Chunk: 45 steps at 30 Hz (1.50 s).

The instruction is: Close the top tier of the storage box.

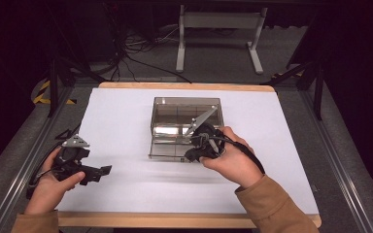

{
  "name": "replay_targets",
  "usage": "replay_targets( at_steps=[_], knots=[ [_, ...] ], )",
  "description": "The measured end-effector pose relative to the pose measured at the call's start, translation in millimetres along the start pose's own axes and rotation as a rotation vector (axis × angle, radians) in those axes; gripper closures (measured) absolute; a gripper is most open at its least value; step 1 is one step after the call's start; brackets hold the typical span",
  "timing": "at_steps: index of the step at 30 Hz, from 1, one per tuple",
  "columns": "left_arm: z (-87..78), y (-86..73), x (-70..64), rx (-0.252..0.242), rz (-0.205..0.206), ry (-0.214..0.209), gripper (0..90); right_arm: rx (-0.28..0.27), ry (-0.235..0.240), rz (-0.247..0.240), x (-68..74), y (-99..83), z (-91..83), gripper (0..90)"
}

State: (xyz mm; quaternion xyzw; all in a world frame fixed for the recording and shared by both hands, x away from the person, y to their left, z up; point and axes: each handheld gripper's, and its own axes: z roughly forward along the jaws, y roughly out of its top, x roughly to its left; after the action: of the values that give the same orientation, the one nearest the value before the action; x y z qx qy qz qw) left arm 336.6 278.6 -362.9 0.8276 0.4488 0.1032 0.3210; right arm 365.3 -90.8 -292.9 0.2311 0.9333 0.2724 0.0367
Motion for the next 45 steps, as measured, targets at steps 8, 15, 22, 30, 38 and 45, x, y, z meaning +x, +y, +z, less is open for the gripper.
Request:
replay_targets(
  at_steps=[8,15,22,30,38,45],
  knots=[
    [-0.1,-0.1,0.2,-0.001,-0.001,0.0,2.4,-0.039,-0.007,0.009,-7.1,4.8,3.2,87.2],
    [-0.3,-0.1,0.9,0.001,0.001,-0.003,2.4,-0.047,-0.016,0.024,-14.5,9.3,7.2,87.1],
    [0.1,-0.3,0.9,0.001,-0.003,-0.003,2.4,-0.044,-0.036,0.02,-20.1,13.2,14.0,87.2],
    [-0.6,-0.5,1.0,0.0,-0.005,-0.003,2.4,-0.033,-0.062,0.027,-26.8,16.4,24.3,87.2],
    [-0.8,-0.5,1.2,-0.001,-0.006,-0.002,2.4,-0.011,-0.067,0.042,-33.8,16.5,34.8,87.1],
    [-0.7,-0.5,1.3,-0.001,-0.004,-0.001,2.4,0.0,-0.075,0.047,-37.1,15.7,42.1,87.1]
  ],
)
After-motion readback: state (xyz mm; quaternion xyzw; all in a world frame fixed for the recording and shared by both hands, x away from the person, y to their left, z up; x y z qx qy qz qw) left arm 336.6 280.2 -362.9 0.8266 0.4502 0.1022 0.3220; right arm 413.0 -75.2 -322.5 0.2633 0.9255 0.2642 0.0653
